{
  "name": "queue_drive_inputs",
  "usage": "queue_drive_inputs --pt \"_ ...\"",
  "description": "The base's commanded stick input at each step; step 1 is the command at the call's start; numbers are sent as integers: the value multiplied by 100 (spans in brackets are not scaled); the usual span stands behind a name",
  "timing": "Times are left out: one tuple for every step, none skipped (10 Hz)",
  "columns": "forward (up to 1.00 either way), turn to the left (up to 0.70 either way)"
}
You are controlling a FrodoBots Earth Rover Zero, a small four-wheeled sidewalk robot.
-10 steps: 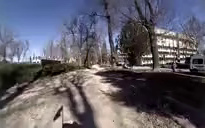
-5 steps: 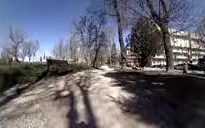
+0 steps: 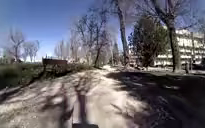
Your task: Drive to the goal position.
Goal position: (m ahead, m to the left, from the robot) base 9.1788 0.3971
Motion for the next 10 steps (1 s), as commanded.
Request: queue_drive_inputs --pt "98 0" --pt "98 0" --pt "98 0" --pt "98 0" --pt "98 0" --pt "98 -6" --pt "98 -13" --pt "98 -20" --pt "98 -12" --pt "98 0"
